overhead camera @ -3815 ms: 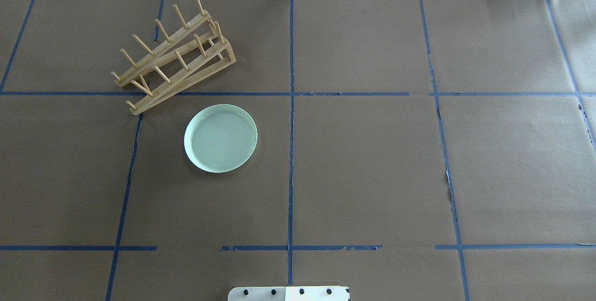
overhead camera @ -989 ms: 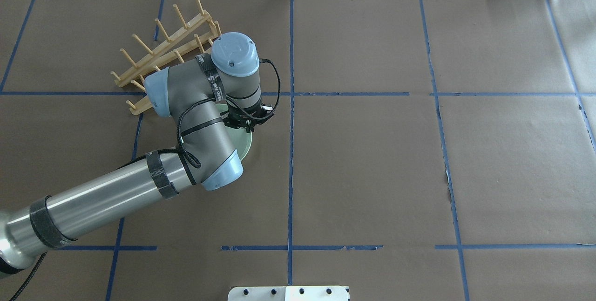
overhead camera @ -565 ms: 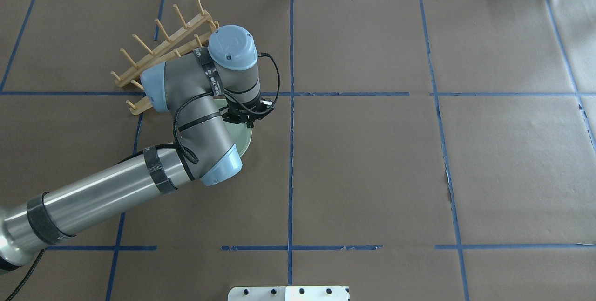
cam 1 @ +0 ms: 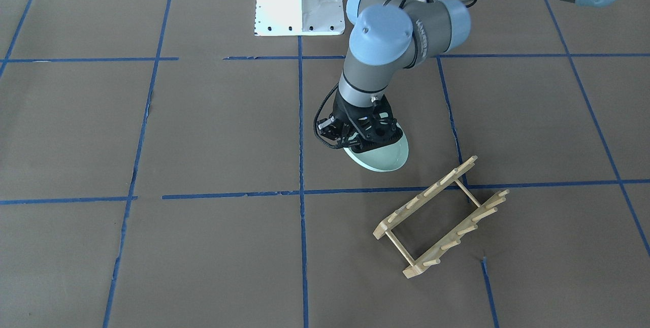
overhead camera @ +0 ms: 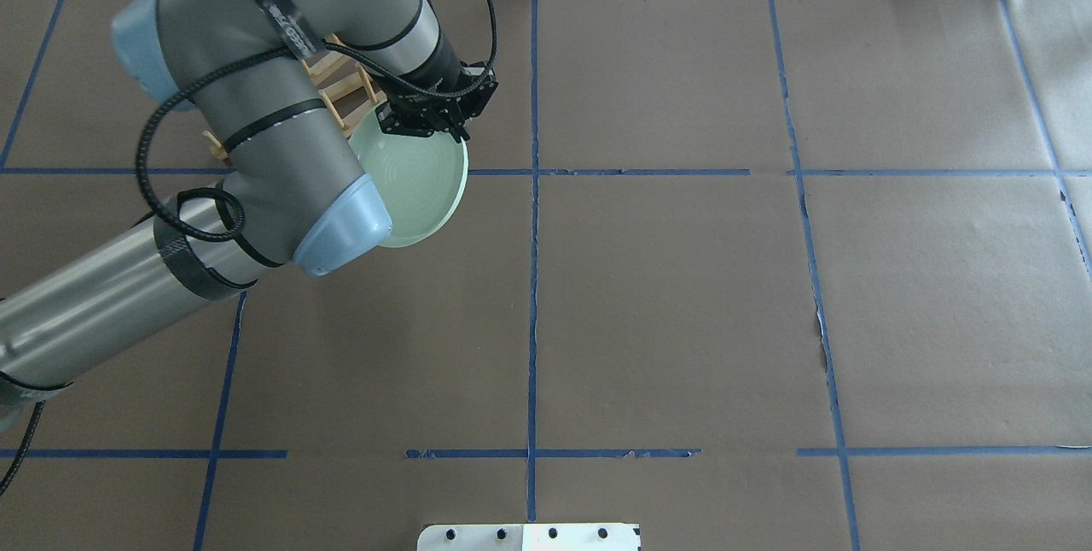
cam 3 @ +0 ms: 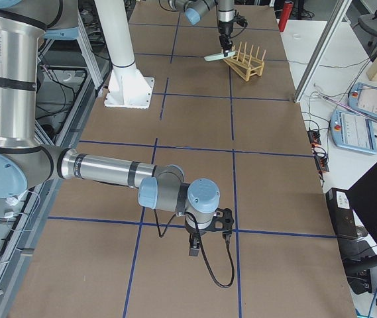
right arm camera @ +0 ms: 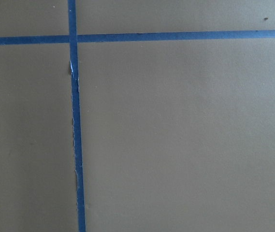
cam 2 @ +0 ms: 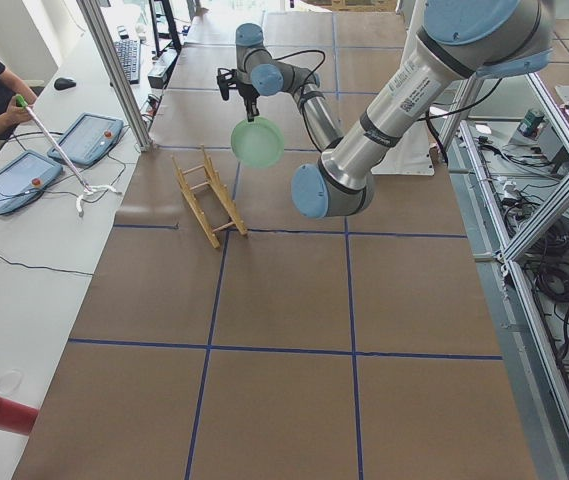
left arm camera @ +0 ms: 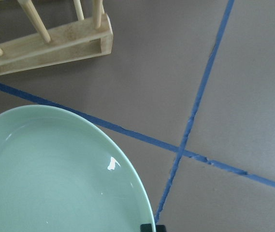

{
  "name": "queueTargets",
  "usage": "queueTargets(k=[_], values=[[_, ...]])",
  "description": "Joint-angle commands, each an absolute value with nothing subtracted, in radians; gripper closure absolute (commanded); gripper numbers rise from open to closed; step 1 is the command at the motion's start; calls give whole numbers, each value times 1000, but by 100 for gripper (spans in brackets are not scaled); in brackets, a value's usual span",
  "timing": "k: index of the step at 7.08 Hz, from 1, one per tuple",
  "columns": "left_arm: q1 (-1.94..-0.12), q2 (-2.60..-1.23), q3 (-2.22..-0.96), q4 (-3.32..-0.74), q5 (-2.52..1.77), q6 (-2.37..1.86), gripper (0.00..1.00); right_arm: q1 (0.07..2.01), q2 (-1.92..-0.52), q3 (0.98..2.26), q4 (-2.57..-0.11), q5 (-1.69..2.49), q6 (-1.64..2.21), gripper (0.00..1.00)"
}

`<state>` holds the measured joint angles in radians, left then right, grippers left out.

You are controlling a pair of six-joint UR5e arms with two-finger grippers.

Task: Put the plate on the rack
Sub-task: 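Lift the plate with the left gripper and tilt it upright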

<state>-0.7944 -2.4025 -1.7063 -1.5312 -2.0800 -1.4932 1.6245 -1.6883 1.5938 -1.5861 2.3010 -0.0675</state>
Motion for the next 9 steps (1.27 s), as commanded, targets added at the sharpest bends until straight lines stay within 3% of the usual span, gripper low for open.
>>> queueTargets(k=[1,3,4,7,9], values=[[-914,-2399,-1785,-1611,-2083,-1572,100,1624,-1687,1594,-1586,2301,-67,0],[-1006,-2228,-1766,-2144,-2083,-1754,100,1624,-1687,1594,-1586,2301,-67,0],[-1038,-2170,-1694,-2433,-2083,-1764,100,1624,-1687,1594,-1586,2301,-67,0],[-1060,-2172,-1493,-2866,-2027,-1763,100,1624,-1687,1594,-1586,2301,-67,0],[-1060,-2177,-1432,-2904,-1958,-1763,100,1624,-1689,1594,-1586,2301,-67,0]])
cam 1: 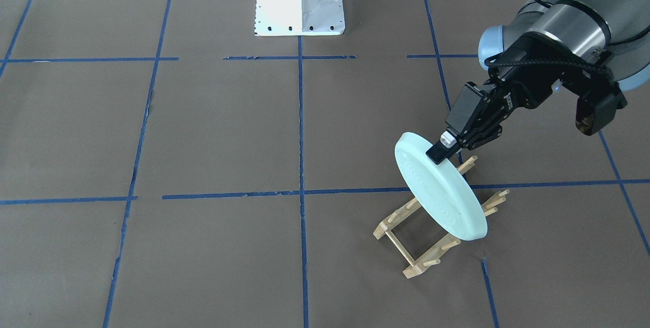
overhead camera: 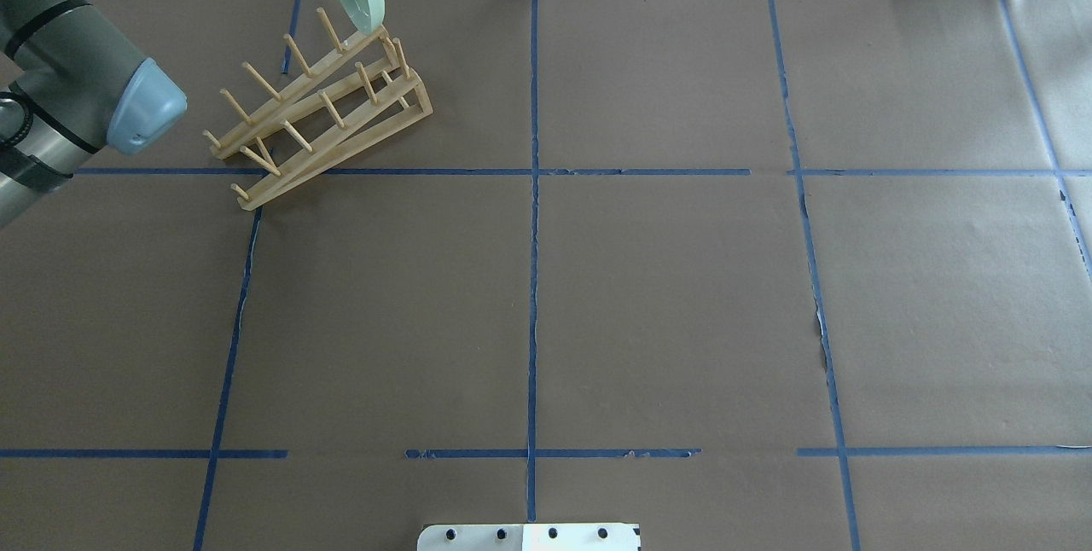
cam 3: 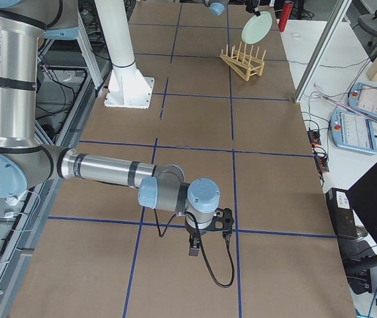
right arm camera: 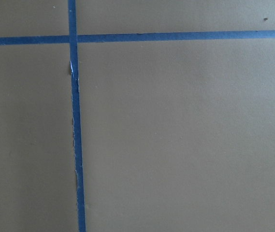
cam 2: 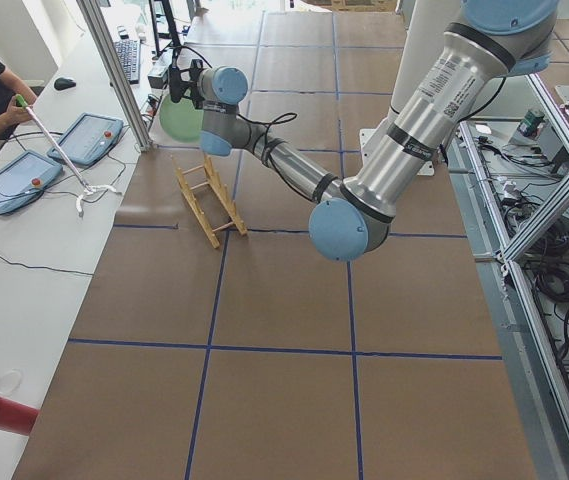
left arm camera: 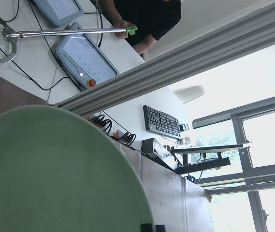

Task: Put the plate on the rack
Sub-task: 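Lift the plate with the left gripper and tilt it upright, then carry the upright plate above the wooden rack's slots with the left gripper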

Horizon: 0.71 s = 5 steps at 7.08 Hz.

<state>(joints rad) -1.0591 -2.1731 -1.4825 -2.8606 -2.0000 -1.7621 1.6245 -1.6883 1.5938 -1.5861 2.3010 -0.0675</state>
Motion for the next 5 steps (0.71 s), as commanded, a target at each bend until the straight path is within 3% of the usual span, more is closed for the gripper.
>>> queueTargets(k=[1,5], values=[[-1058,-2178,-1393,-2925,-1936,-1763,100,1624,-1687,1594,-1586,2301,-67,0],[-1052,-2189,-1324,-2974,-1899,-1763,100,1624,-1689,1594,-1586,2301,-67,0]])
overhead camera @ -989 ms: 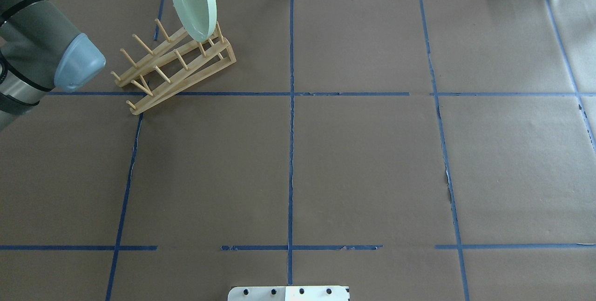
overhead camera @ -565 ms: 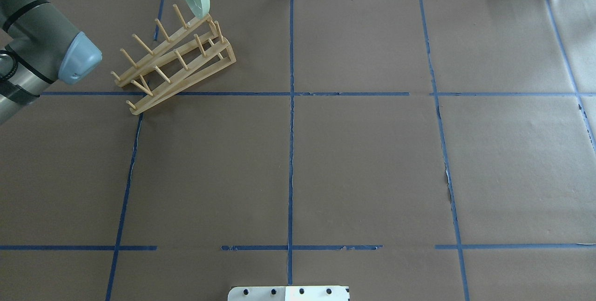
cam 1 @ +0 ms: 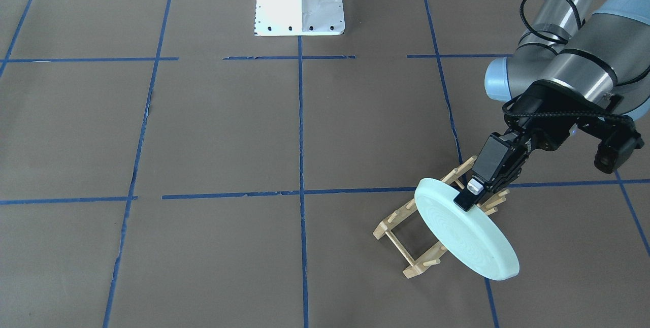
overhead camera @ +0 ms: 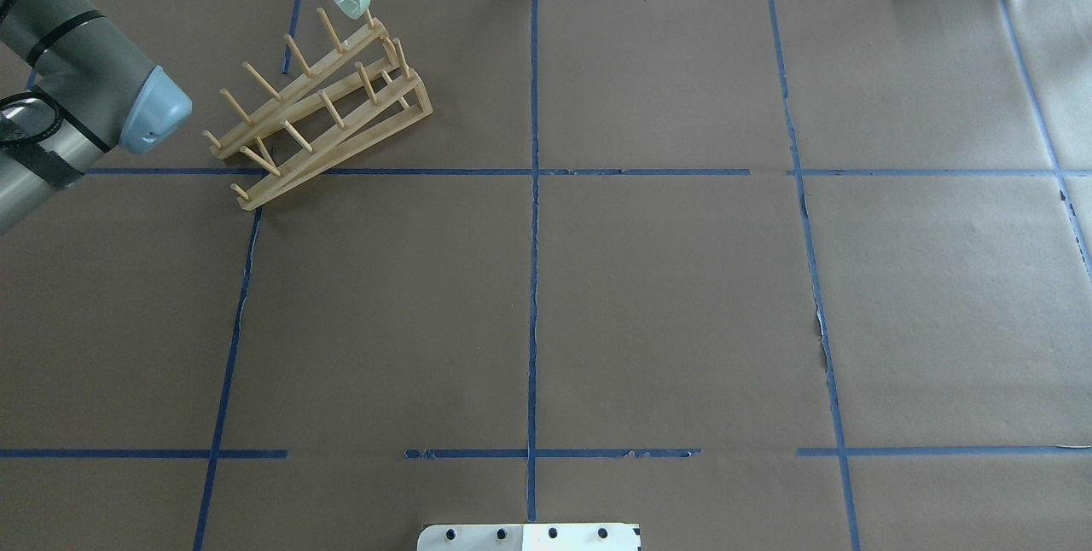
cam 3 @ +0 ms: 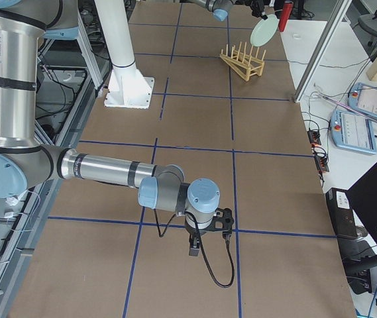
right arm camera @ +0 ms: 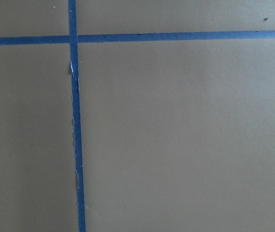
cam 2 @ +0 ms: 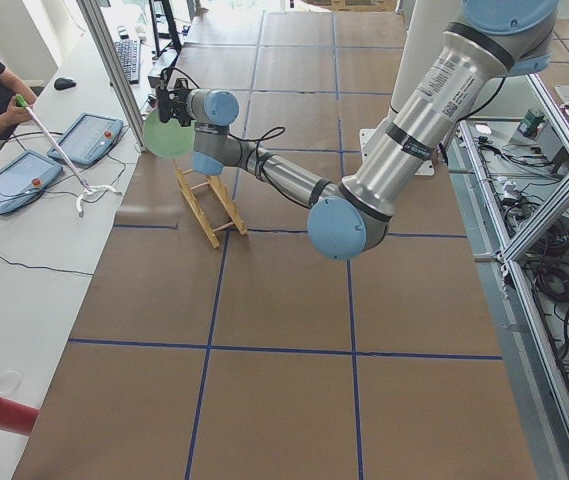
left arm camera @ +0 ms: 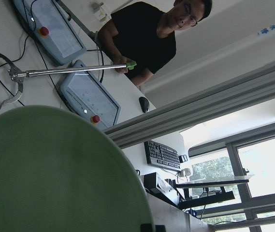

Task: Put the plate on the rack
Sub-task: 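Carry the upright plate above the wooden rack's slots with the left gripper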

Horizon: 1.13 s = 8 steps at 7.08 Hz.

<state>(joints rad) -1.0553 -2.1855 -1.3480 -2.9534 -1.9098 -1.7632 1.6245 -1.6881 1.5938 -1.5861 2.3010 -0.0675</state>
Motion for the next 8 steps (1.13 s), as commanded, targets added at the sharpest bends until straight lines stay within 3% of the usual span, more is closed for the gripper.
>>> queueTargets(k=[1,8], values=[[-1049,-2195,-1312,-2979,-1898,-1763,100,1624,-1687,1594,-1586,2301,-67,0],[-965,-2169,-1281,-3034,-1868,-1756,100,1624,-1689,1594,-1586,2301,-67,0]])
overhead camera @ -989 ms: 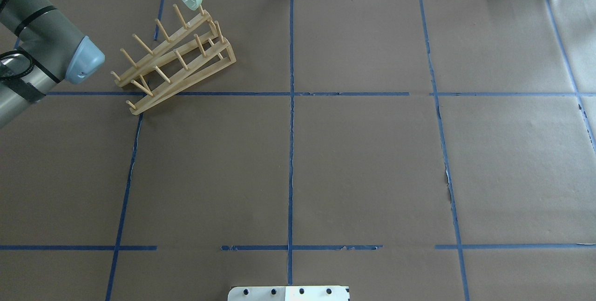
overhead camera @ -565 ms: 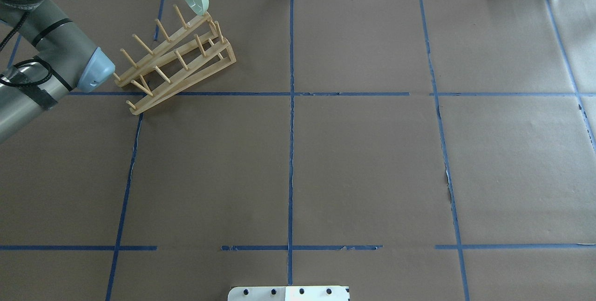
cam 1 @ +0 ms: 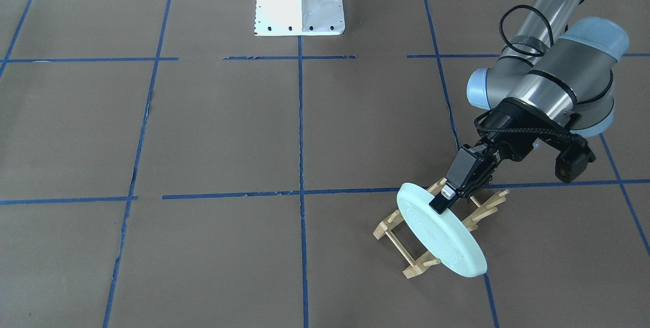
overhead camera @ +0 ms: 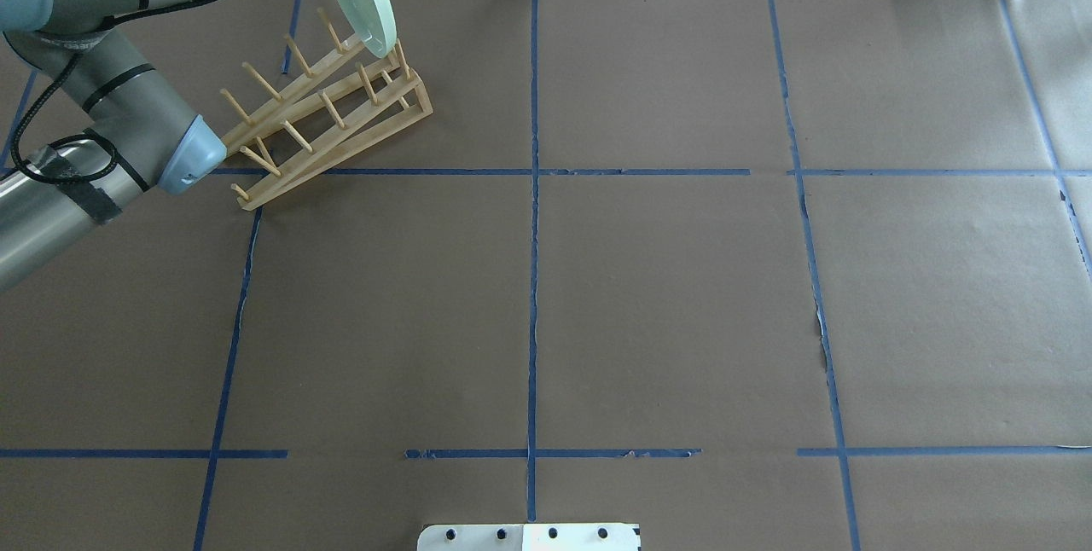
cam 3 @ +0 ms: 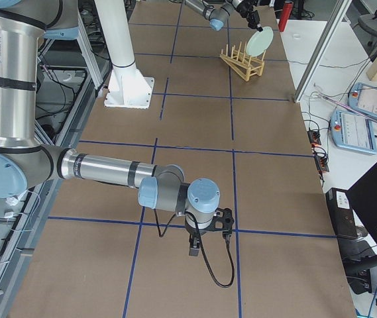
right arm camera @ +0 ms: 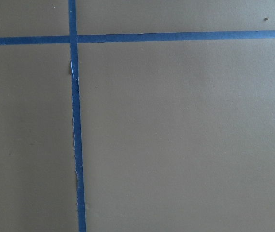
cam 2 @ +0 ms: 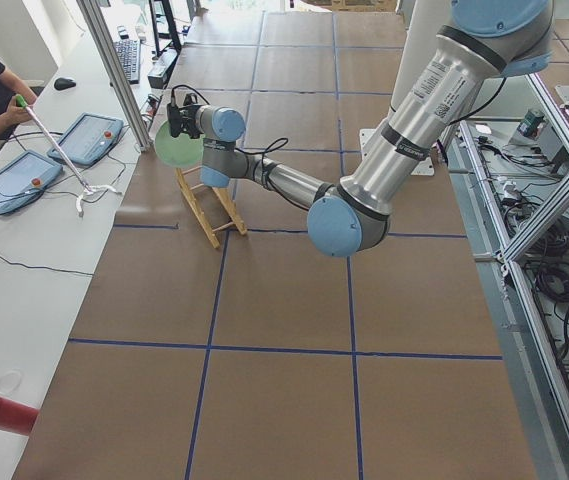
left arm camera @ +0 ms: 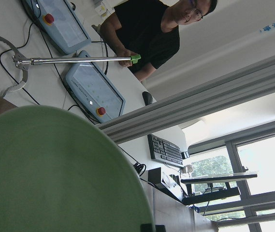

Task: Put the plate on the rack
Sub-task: 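Carry the upright plate above the wooden rack's slots with the left gripper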

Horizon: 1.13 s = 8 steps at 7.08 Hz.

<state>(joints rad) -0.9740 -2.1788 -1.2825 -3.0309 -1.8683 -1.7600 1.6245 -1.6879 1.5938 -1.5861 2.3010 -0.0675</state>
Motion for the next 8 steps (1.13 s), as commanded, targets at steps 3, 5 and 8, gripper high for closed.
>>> queueTargets(k=[3,5,8], values=[[-963,-2158,-1266,-3033,-1868,-1752,100,1624,-1689,1594,-1586,2301,-67,0],[-959,-2161,-1244,-3034,-1865,-1750,100,1624,-1689,1594,-1586,2301,-67,0],[-953,-2161,-1230,-3036,-1847,-1752,37,1624,-1689,1594,-1586,2301,-67,0]])
